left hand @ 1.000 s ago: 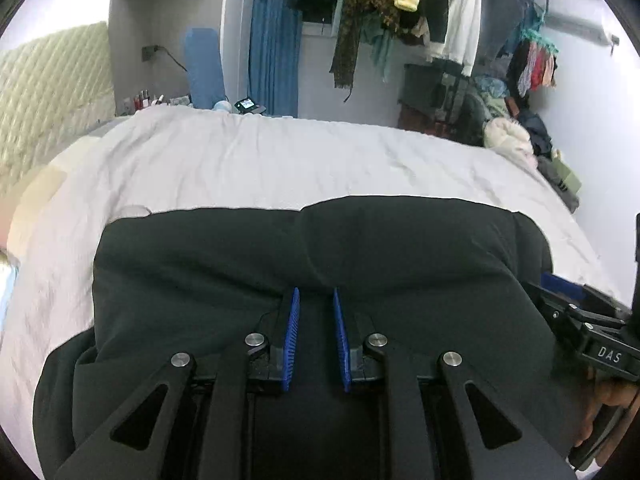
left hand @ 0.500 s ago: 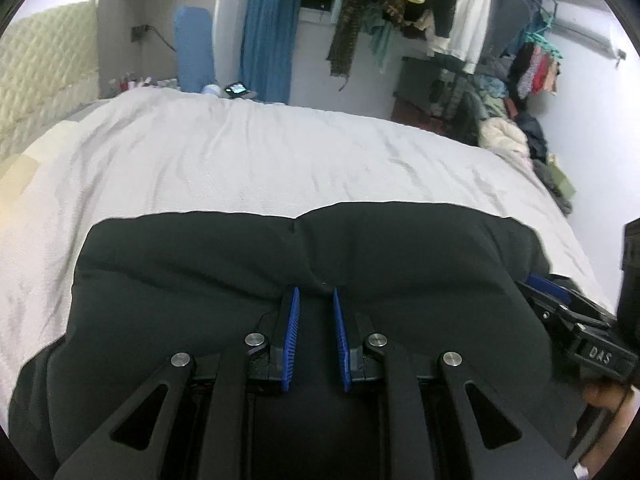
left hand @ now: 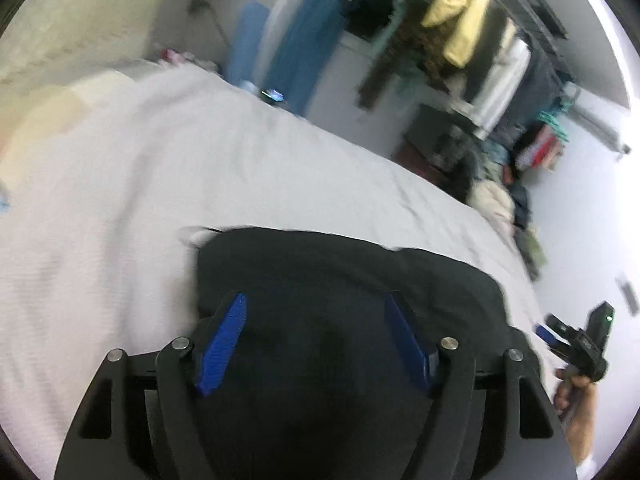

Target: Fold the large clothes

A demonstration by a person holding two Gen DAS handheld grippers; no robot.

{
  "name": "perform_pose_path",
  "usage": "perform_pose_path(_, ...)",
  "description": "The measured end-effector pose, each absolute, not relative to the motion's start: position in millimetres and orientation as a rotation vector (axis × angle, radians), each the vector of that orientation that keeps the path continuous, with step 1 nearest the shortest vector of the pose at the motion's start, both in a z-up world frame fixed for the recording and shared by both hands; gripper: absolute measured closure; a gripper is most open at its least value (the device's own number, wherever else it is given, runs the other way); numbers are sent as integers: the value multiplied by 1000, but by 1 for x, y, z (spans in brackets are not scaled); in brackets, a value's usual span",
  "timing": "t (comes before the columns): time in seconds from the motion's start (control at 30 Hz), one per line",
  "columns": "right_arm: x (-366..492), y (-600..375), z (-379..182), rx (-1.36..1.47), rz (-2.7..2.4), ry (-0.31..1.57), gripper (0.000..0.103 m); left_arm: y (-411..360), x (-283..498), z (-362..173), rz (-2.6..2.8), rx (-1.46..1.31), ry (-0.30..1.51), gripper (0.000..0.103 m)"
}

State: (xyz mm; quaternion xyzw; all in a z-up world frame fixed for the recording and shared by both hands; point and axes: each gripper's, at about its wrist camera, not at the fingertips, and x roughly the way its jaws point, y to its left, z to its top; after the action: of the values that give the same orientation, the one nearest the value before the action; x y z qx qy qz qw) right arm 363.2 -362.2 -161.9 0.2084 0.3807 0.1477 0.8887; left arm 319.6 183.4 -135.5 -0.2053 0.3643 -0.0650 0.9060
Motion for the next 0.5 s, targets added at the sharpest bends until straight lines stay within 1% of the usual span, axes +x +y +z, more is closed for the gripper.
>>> perform_pose_path(0.03,364,-369,-168,430,282,813,20,193,317,-137,-126,-437,756,22)
perform_pose_path(0.07,364,-374,-172,436,275,828,20,205,314,-143,-119,-472,774,22)
perform_pose_path(0.17,368,-386,-189,524,290,874,17,228,315,-163,-83,-538,825,22)
perform_pose_path(0.2,370,-389,-196,556,285,900,13,237,317,-174,-73,-567,855,22)
perform_pose_path(0.23,373,-391,-200,568,281,920,12,243,321,-185,-74,-600,888,22)
perform_pose_path(0.37,380,-388,-223,628,324,1021,12,244,331,-214,-149,-690,973,22)
perform_pose_path(0.5,377,-379,-226,657,396,1010,10,232,335,-225,-191,-725,992,24)
